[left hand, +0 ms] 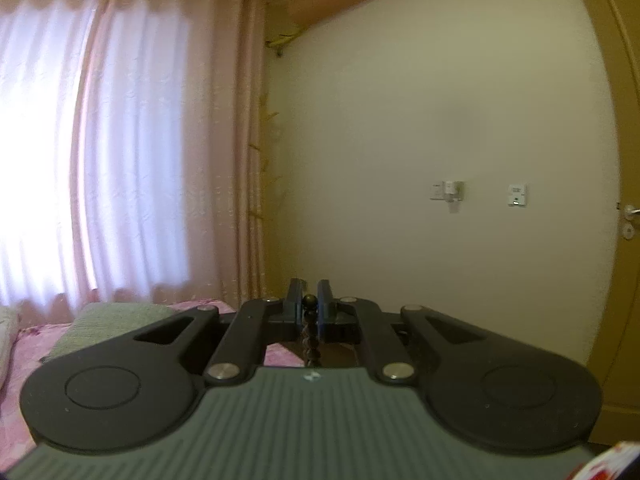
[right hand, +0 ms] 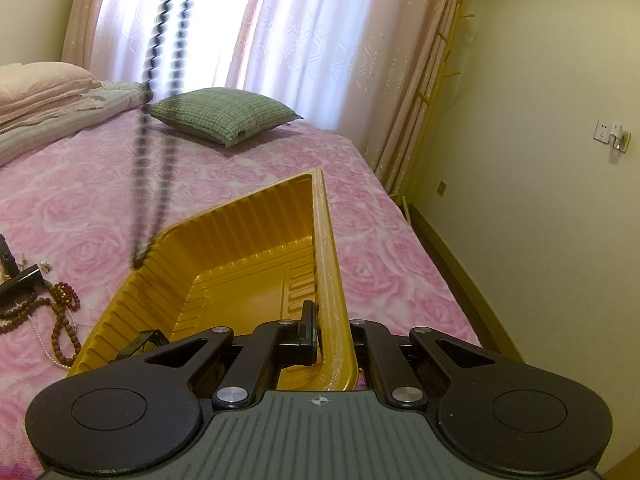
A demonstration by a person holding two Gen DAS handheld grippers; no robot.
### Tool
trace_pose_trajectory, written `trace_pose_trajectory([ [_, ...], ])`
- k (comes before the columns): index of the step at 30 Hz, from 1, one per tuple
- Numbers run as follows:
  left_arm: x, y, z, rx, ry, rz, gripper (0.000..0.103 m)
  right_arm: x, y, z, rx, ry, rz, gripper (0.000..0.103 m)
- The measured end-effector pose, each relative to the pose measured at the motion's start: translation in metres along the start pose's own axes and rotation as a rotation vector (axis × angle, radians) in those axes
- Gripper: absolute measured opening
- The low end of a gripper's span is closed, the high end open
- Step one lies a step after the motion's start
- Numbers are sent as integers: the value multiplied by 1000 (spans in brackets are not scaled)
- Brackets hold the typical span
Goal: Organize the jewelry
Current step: 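Lift the bead necklaces with the left gripper and carry them over the tray, then lower the bead necklaces into the tray and open the left gripper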
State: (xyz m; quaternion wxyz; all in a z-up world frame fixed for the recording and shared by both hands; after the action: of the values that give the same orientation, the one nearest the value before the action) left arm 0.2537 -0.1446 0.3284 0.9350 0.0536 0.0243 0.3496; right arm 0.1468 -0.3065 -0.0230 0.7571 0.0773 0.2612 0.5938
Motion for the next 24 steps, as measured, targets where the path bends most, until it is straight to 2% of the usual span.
trace_pose_trajectory([
  [2,-10,-12,-6,26,-10,-16,6,0,-1,0,1,-3,2,4],
  [5,-23,-34,-35,105,-21,-39,6,-1,-2,0,2,-5,4,4],
  [12,-33,-82,-151,346,33,-84,6,-3,-4,-3,10,-19,10,4],
  [18,-31,-97,-251,508,98,-117,6,-3,-5,-4,10,-20,12,4],
  [21,-25,-101,-288,578,122,-130,6,-3,-5,-5,11,-20,13,4],
  [24,-21,-104,-309,613,144,-141,7,-3,-5,-5,11,-20,13,4],
])
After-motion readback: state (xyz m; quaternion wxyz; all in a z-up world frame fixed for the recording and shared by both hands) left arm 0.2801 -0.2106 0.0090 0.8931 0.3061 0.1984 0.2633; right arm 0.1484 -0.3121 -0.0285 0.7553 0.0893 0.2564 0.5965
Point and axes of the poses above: each gripper's, at about its wrist camera, not at the fingertips, and y roughly against the way its jaws point, x to its left, z to its top, the point moved 7 cm from there along -y, roughly the way its jaws point, and after that the axes turned 13 degrees about -z, right-handed, at the moved point
